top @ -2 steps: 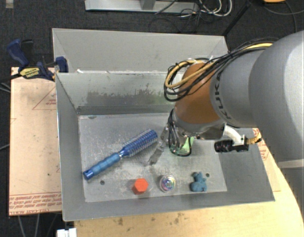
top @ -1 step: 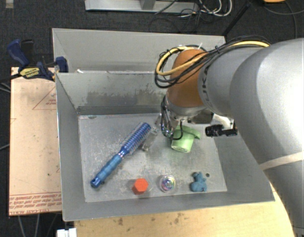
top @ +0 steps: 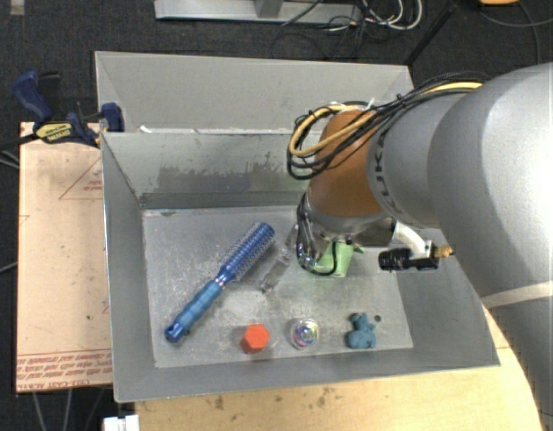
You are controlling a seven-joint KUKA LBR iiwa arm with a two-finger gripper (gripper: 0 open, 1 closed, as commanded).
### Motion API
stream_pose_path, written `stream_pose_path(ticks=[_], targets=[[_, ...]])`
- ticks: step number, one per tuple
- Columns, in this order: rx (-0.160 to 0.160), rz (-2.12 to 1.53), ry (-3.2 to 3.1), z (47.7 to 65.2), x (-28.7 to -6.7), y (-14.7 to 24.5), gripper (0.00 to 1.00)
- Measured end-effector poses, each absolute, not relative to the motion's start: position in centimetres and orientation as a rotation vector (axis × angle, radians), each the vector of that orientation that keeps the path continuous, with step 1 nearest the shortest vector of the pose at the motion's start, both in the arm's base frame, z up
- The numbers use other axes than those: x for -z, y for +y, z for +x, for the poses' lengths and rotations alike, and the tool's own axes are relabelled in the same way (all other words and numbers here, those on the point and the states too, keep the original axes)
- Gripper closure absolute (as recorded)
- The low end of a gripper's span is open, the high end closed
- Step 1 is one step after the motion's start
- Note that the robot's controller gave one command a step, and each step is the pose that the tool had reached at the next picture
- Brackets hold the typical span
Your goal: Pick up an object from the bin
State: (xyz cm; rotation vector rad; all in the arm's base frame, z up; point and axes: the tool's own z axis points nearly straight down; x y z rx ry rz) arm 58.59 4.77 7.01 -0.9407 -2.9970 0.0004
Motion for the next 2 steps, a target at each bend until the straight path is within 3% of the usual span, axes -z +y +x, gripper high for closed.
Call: stream_pose_path(ticks=[1, 2], targets=[[0.004, -1.032, -2.974, 64.2, -7.9, 4.9, 0.0], [0.002, -1.48, -2.771, 59.2, -7.0, 4.7, 0.0]])
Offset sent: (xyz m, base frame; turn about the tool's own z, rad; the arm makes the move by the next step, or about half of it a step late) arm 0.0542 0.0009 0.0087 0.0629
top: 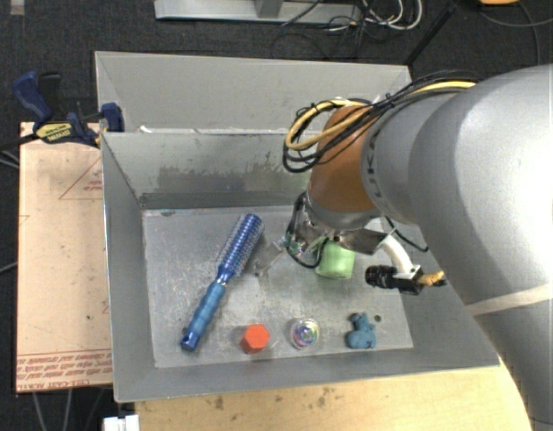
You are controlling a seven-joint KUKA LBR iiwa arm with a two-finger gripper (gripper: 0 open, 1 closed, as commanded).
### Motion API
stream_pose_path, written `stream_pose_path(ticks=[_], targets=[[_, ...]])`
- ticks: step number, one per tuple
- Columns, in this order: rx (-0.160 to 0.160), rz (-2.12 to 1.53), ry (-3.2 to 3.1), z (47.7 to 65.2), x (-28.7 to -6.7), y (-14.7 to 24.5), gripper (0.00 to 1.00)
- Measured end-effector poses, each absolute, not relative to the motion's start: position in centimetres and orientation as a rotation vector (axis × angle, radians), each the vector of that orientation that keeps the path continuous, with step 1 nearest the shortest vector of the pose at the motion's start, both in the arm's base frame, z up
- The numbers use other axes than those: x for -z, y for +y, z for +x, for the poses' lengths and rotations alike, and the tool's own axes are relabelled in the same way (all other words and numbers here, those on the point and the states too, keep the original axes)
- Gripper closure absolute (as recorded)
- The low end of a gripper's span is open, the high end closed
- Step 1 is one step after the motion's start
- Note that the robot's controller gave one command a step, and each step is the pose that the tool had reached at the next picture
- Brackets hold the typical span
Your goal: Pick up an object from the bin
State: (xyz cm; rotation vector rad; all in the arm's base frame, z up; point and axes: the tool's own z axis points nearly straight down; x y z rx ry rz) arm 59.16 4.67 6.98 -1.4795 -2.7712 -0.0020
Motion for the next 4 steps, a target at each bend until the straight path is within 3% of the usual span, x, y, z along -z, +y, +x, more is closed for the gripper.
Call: stream_pose_path(ticks=[1, 2, 3, 4], targets=[[0.005, -1.53, -2.749, 61.1, -10.5, 4.8, 0.0], [0.0, -1.778, -2.597, 61.7, -14.3, -3.9, 0.0], [0.005, -1.73, -2.63, 56.1, -9.2, -2.4, 0.0], [0.01, -1.732, -2.63, 56.2, -9.4, -2.3, 1.0]])
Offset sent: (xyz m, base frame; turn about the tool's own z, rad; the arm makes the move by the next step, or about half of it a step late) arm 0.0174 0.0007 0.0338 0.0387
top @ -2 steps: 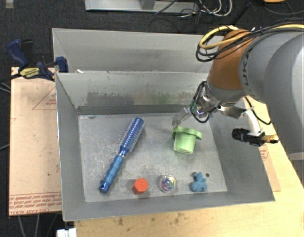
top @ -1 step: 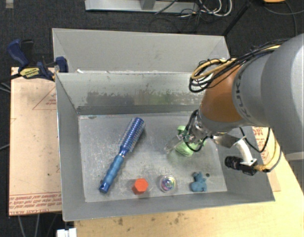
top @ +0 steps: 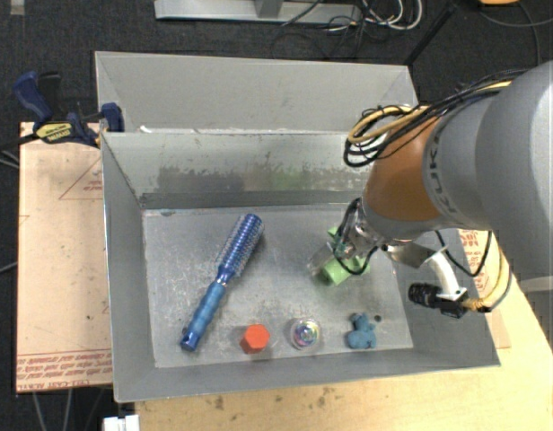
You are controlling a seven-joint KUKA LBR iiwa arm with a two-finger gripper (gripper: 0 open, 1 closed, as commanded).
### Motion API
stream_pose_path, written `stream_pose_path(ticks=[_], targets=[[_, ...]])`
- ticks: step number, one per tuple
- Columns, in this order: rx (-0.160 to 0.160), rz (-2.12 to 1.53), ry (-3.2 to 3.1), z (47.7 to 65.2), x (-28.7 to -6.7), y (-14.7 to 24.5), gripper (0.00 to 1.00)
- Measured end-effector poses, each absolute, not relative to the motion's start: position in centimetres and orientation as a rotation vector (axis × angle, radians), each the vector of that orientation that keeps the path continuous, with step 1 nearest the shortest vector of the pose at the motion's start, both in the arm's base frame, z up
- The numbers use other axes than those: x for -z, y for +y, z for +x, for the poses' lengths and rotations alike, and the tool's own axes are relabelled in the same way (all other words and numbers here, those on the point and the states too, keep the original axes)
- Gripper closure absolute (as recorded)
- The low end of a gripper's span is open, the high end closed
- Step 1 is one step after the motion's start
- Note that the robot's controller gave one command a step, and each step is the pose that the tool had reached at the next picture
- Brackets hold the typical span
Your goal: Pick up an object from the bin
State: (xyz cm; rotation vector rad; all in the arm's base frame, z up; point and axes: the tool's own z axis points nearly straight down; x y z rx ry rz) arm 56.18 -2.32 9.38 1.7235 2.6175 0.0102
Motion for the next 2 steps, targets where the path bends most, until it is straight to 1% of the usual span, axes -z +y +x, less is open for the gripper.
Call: stream_pose_path(ticks=[1, 2], targets=[[-0.002, 1.753, 2.6, 58.1, -11.5, -5.0, 1.0], [-0.005, 2.343, 2.087, 60.6, -18.0, -4.2, 1.0]])
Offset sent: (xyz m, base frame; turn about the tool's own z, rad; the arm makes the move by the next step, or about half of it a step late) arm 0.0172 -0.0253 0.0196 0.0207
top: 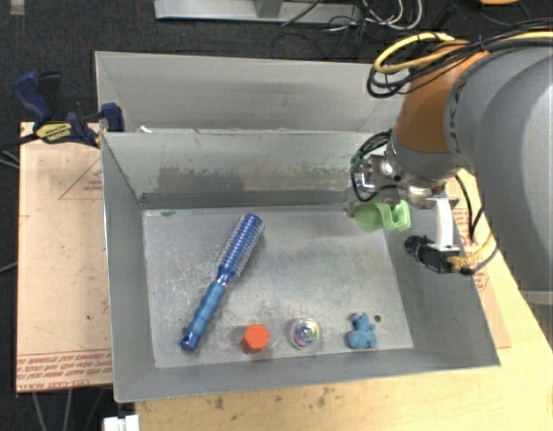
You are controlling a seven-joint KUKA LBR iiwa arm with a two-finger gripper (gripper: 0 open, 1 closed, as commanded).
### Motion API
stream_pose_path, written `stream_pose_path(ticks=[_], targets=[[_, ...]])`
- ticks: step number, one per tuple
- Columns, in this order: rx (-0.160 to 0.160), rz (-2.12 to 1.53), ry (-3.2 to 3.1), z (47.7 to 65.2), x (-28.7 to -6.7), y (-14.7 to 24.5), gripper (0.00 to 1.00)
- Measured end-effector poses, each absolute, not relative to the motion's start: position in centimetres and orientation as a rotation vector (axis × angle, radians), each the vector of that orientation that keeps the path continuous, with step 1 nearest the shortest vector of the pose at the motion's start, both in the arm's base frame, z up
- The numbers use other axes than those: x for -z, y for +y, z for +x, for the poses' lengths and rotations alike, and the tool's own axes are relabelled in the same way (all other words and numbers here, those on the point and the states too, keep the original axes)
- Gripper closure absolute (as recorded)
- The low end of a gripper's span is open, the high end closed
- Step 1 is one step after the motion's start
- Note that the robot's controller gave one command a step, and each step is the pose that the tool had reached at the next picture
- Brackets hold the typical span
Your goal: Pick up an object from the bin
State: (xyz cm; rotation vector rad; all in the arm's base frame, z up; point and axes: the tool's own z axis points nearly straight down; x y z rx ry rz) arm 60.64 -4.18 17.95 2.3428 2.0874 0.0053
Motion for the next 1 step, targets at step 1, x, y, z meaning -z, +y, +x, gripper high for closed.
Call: stream_pose_path(ticks=[1], targets=[[-0.004, 1.982, 2.432, 62.52, -23.82, -4.44, 1.0]])
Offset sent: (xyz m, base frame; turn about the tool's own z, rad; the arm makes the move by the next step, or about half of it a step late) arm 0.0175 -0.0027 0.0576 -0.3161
